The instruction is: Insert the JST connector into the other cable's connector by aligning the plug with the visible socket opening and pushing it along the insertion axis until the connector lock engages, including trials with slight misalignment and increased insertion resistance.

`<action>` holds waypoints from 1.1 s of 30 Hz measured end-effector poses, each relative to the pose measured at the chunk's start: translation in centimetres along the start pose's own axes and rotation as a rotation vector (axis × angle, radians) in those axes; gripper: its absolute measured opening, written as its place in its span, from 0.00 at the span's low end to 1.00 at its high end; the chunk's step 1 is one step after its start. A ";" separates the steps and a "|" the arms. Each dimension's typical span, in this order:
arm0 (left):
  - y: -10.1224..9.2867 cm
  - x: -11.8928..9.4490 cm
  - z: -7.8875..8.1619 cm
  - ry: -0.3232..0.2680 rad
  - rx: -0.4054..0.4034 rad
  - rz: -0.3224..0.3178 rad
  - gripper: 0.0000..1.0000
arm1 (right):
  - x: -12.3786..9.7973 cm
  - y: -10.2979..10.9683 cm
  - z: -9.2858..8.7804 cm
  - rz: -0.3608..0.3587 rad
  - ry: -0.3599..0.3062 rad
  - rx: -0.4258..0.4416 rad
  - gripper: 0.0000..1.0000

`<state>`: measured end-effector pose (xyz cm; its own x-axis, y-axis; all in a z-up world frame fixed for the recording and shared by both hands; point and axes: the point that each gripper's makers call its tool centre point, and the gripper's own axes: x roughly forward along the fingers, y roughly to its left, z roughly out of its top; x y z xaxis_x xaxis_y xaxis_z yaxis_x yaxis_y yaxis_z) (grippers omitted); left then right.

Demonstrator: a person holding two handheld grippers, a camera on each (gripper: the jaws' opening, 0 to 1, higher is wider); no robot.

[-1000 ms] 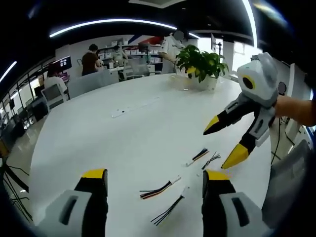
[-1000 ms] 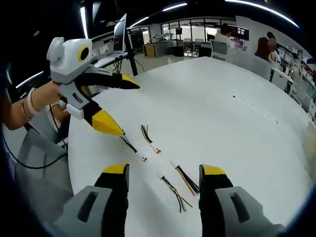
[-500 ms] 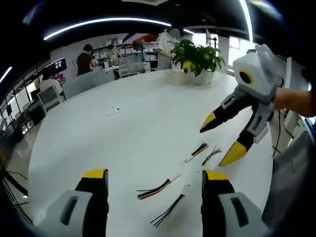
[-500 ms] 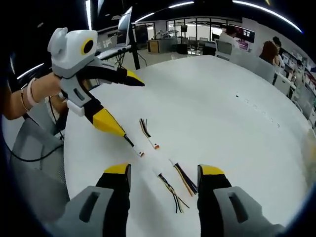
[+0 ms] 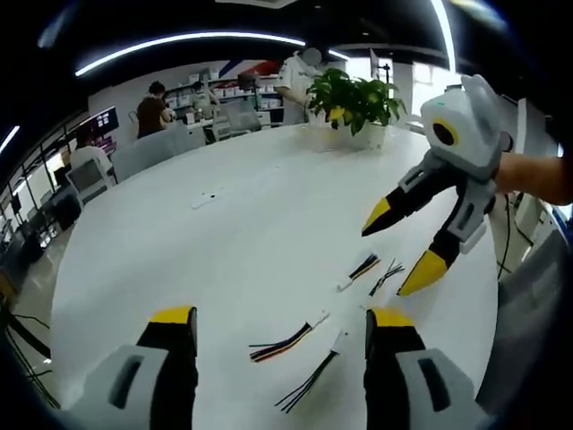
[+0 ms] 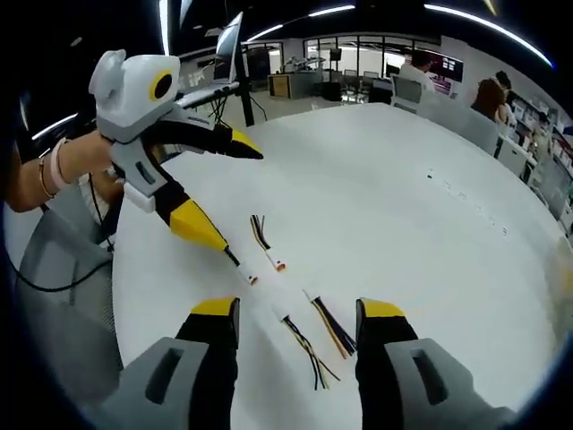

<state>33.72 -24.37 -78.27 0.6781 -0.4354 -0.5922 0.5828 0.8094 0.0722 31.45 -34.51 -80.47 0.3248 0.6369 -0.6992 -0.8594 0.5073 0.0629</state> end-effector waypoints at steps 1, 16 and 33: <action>0.0 0.1 -0.1 0.001 0.001 -0.002 0.74 | 0.0 0.0 0.0 0.000 -0.001 0.000 0.49; -0.6 1.0 -0.3 -0.029 0.023 -0.033 0.67 | 0.2 -0.8 -0.9 -0.001 0.007 0.022 0.46; 0.5 1.7 -1.1 -0.036 0.003 -0.013 0.63 | -0.7 -2.1 -1.9 -0.031 -0.027 0.010 0.41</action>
<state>34.67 -24.25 -80.16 0.6863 -0.4598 -0.5635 0.5927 0.8026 0.0671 32.28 -37.05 -81.46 0.3619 0.6358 -0.6817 -0.8448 0.5328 0.0484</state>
